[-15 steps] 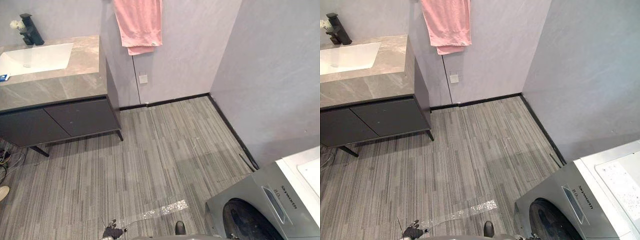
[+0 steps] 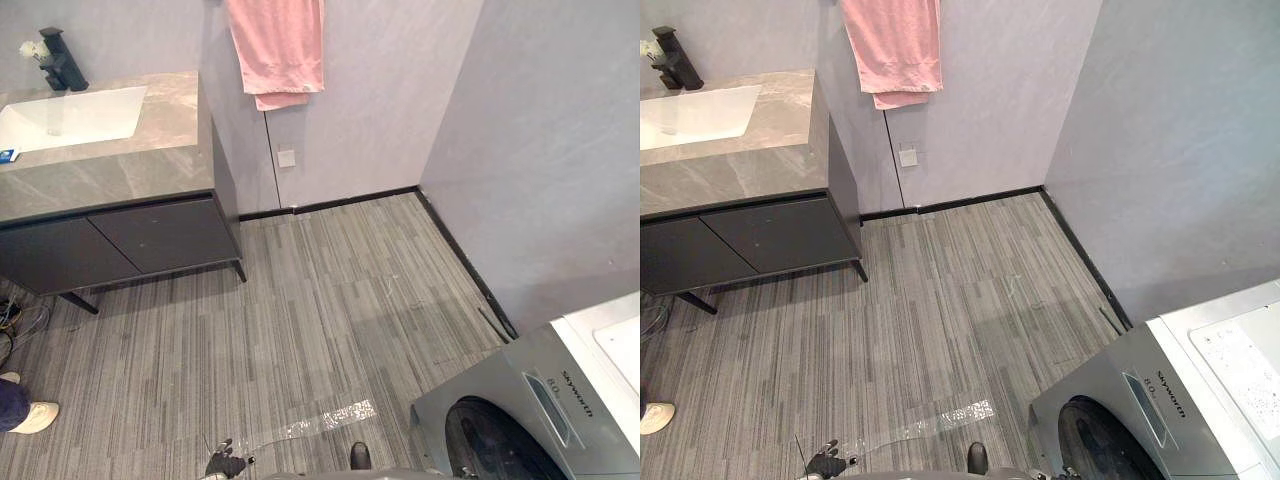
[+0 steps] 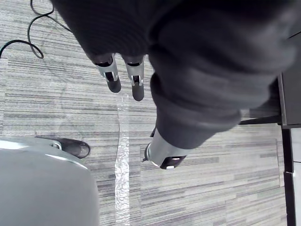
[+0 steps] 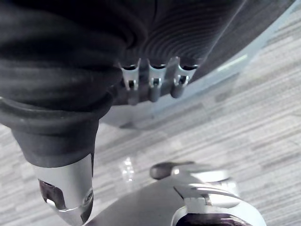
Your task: Organize washtable
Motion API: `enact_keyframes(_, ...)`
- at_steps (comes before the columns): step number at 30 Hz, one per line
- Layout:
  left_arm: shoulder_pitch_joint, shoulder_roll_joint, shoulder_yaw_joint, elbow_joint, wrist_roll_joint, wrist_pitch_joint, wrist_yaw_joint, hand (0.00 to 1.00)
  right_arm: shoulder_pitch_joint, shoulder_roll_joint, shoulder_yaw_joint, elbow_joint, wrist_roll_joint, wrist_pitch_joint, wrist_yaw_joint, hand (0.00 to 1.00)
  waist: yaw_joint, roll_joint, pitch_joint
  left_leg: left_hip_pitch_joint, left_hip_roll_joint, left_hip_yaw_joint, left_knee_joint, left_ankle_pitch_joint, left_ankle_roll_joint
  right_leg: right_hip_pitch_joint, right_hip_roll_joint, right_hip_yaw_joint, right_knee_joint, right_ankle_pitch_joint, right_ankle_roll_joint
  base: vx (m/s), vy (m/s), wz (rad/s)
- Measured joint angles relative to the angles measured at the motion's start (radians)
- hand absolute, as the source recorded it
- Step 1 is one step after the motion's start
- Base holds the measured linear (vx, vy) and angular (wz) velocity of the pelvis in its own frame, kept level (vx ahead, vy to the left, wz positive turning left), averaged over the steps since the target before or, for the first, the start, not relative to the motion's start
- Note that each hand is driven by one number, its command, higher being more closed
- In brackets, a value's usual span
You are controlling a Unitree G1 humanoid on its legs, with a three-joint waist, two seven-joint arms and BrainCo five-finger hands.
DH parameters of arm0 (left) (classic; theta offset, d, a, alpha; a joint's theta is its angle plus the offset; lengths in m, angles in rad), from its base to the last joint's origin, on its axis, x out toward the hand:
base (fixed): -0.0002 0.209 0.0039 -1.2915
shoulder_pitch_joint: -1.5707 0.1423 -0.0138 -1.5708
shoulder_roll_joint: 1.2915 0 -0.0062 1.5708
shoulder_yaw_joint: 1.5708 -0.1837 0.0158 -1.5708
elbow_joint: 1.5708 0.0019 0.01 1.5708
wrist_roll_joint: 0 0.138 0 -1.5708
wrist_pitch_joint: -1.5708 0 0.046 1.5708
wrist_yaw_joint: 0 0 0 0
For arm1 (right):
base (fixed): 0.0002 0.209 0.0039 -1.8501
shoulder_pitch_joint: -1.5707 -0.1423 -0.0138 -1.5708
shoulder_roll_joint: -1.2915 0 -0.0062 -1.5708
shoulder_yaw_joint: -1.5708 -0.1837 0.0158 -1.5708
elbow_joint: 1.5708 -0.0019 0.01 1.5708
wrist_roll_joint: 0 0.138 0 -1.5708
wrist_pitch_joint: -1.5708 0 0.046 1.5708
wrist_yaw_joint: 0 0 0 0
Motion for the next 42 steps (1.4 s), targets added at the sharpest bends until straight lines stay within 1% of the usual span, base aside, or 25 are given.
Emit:
enact_keyframes(24, -0.001, 0.001, 0.0, 0.005, -0.001, 0.0, 0.001, 0.0, 0.0, 0.0, -0.001, 0.0, 0.0, -0.004, 0.001, 0.0, 0.0, 0.0, 0.0, -0.007, -0.001, -0.012, 0.0, 0.002, 0.002, 0.0, -0.001, -0.008, 0.0, 0.0, 0.0, 0.0, 0.0, 0.0)
enact_keyframes(25, -0.002, 0.003, 0.0, 0.005, -0.001, 0.0, 0.001, 0.0, -0.002, 0.0, -0.001, 0.0, 0.0, -0.004, 0.001, 0.0, -0.001, 0.0, 0.0, -0.015, -0.001, -0.018, -0.001, 0.004, 0.006, -0.003, -0.002, -0.016, 0.0, -0.001, 0.001, 0.0, 0.0, 0.15)
enact_keyframes(28, -0.012, 0.004, 0.001, 0.005, -0.003, 0.0, 0.002, 0.0, -0.003, 0.0, -0.001, 0.0, 0.0, -0.004, 0.001, 0.0, 0.0, -0.002, 0.001, -0.032, -0.002, -0.033, -0.015, 0.021, 0.001, -0.02, -0.005, -0.031, 0.005, -0.002, 0.001, -0.01, -0.005, 0.19)
enact_keyframes(29, -0.011, 0.003, 0.013, 0.003, -0.012, 0.0, 0.002, 0.0, -0.005, 0.0, -0.002, 0.0, 0.0, -0.004, 0.001, 0.0, 0.001, -0.003, 0.004, -0.042, 0.002, -0.033, -0.012, 0.024, -0.003, -0.038, -0.002, -0.037, 0.029, -0.024, 0.001, 0.0, -0.012, 0.13)
enact_keyframes(30, -0.011, 0.002, 0.023, 0.0, -0.018, 0.0, 0.002, 0.0, -0.011, 0.0, -0.002, -0.002, 0.0, -0.005, 0.002, 0.0, 0.0, -0.003, 0.018, -0.054, 0.007, -0.034, 0.022, 0.012, -0.021, -0.059, -0.001, -0.045, 0.083, -0.055, -0.004, -0.01, -0.025, 0.27)
enact_keyframes(31, -0.013, 0.003, 0.054, -0.012, -0.021, 0.0, 0.002, 0.0, -0.017, 0.009, -0.004, -0.011, 0.0, -0.009, 0.001, 0.0, -0.001, -0.015, 0.042, -0.091, 0.008, -0.025, 0.132, -0.009, -0.051, -0.087, -0.01, -0.051, 0.172, -0.116, -0.015, -0.04, -0.046, 0.26)
enact_keyframes(32, -0.012, 0.002, 0.075, -0.029, -0.022, -0.001, 0.002, 0.0, -0.021, 0.016, -0.007, -0.016, 0.001, -0.011, 0.001, 0.0, 0.002, -0.032, 0.056, -0.129, 0.002, -0.017, 0.22, -0.011, -0.053, -0.104, -0.022, -0.051, 0.22, -0.145, -0.022, -0.07, -0.1, 0.29)
enact_keyframes(33, -0.008, -0.007, 0.122, -0.052, -0.023, -0.001, 0.003, 0.0, -0.02, 0.026, -0.009, -0.035, 0.0, -0.01, 0.001, 0.0, 0.007, -0.055, 0.07, -0.234, 0.002, 0.011, 0.432, -0.01, -0.054, -0.124, -0.043, -0.054, 0.296, -0.189, -0.031, -0.06, -0.115, 0.22)
enact_keyframes(34, 0.0, -0.022, 0.161, -0.069, -0.026, -0.001, 0.005, 0.0, -0.021, 0.025, 0.007, -0.046, 0.0, -0.01, 0.0, 0.0, 0.009, -0.05, 0.083, -0.329, 0.037, 0.036, 0.623, -0.022, -0.039, -0.125, -0.041, -0.063, 0.337, -0.22, -0.041, -0.02, -0.082, 0.16)
enact_keyframes(35, 0.003, -0.034, 0.178, -0.076, -0.031, 0.0, 0.005, 0.0, -0.021, 0.016, 0.022, -0.057, 0.0, -0.009, 0.0, 0.0, 0.013, -0.038, 0.086, -0.379, 0.069, 0.056, 0.712, -0.035, -0.028, -0.122, -0.04, -0.066, 0.358, -0.236, -0.044, 0.01, -0.015, 0.08)
enact_keyframes(36, 0.005, -0.039, 0.176, -0.077, -0.031, 0.0, 0.005, 0.0, -0.021, 0.013, 0.027, -0.063, 0.0, -0.01, 0.0, 0.0, 0.02, -0.03, 0.088, -0.407, 0.082, 0.063, 0.737, -0.039, -0.022, -0.116, -0.041, -0.066, 0.365, -0.243, -0.041, 0.04, 0.033, -0.01)
enact_keyframes(37, 0.008, -0.053, 0.174, -0.08, -0.031, -0.001, 0.005, 0.0, -0.021, 0.01, 0.028, -0.076, 0.0, -0.009, 0.0, 0.0, 0.036, -0.023, 0.089, -0.447, 0.099, 0.078, 0.729, -0.042, -0.017, -0.109, -0.052, -0.06, 0.368, -0.251, -0.034, 0.08, 0.078, -0.03)
enact_keyframes(38, 0.009, -0.056, 0.174, -0.083, -0.03, -0.002, 0.004, 0.0, -0.022, 0.008, 0.029, -0.078, 0.0, -0.008, 0.001, 0.0, 0.052, -0.021, 0.09, -0.477, 0.099, 0.083, 0.668, -0.041, -0.017, -0.111, -0.069, -0.053, 0.369, -0.261, -0.024, 0.1, 0.131, -0.09)
enact_keyframes(39, 0.008, -0.058, 0.174, -0.084, -0.03, -0.002, 0.004, 0.0, -0.022, 0.007, 0.032, -0.079, -0.001, -0.008, 0.002, 0.0, 0.057, -0.022, 0.09, -0.487, 0.098, 0.081, 0.624, -0.04, -0.019, -0.112, -0.078, -0.047, 0.369, -0.264, -0.02, 0.09, 0.144, -0.15)
enact_keyframes(40, 0.009, -0.062, 0.175, -0.086, -0.031, -0.003, 0.005, 0.0, -0.024, 0.002, 0.048, -0.079, 0.0, -0.008, 0.002, 0.0, 0.061, -0.022, 0.09, -0.496, 0.097, 0.073, 0.545, -0.036, -0.022, -0.116, -0.088, -0.036, 0.37, -0.27, -0.011, 0.13, 0.179, -0.25)
enact_keyframes(41, 0.023, -0.07, 0.186, -0.088, -0.033, -0.003, 0.006, 0.0, -0.039, -0.004, 0.063, -0.08, -0.001, -0.008, 0.003, 0.0, 0.061, -0.02, 0.089, -0.503, 0.093, 0.036, 0.427, -0.024, -0.033, -0.122, -0.095, -0.018, 0.37, -0.28, -0.003, 0.23, 0.213, -0.36)
enact_keyframes(42, 0.029, -0.082, 0.209, -0.089, -0.038, -0.003, 0.01, 0.0, -0.044, -0.009, 0.066, -0.081, 0.0, -0.008, 0.003, 0.0, 0.061, -0.013, 0.084, -0.51, 0.099, -0.003, 0.336, -0.015, -0.047, -0.13, -0.096, 0.0, 0.372, -0.292, 0.012, 0.26, 0.237, -0.37)
